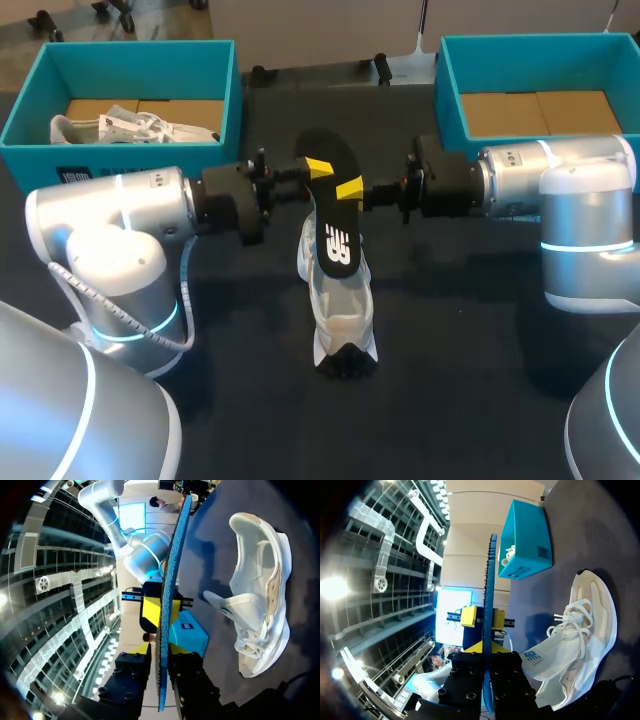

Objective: Take the shoe out of the shoebox, open the shoe tongue, remove and reinsert the insole, then place the shoe into the shoebox

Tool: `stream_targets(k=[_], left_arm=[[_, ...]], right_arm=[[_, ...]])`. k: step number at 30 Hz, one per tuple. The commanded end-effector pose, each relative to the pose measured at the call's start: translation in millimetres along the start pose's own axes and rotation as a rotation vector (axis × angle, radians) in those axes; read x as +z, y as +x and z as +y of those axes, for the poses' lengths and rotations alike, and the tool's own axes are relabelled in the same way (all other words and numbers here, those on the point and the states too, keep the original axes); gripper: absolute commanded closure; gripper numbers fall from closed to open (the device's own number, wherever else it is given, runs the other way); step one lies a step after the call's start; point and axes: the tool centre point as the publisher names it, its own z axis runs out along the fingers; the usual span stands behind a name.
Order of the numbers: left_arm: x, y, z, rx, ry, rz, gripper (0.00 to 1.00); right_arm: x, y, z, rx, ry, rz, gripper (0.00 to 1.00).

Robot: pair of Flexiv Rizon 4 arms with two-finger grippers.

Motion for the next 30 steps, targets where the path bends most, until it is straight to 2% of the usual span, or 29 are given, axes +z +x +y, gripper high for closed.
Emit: stream_targets(k=[1,14,16,17,26,27,28,29,30], left_arm=[[1,0.5,0,0.002,-0.007,-0.006,0.81],[-2,5.8,-6,0.028,-0.011,0.003,0.84],[-1,6.4,-7,0.032,-0.011,0.004,0.89],[-1,6.6,-6,0.033,-0.01,0.005,1.0],[-2,4.8,-8,0.053,0.002,-0.002,1.0],[-3,4.5,-9,0.056,0.003,-0.002,1.0],[-4,4.0,-9,0.057,0.003,-0.001,1.0],[-5,3.8,-9,0.058,0.004,-0.001,1.0],[-7,3.5,-10,0.059,0.004,0.0,1.0]], right_arm=[[1,0.0,-0.7,0.0,-0.003,-0.001,1.0],[1,0.0,-0.7,0.0,-0.003,-0.001,1.0],[1,0.0,-0.7,0.0,-0.003,-0.001,1.0],[1,0.0,-0.7,0.0,-0.003,-0.001,1.0],[-1,0.7,-0.4,-0.011,-0.007,-0.01,1.0],[-4,1.8,0.0,-0.028,-0.016,-0.02,0.95],[-9,4.1,0.6,-0.052,-0.027,-0.039,0.29],[-13,6.1,1.2,-0.073,-0.032,-0.055,0.0],[-16,6.7,1.3,-0.092,-0.037,-0.067,0.0]])
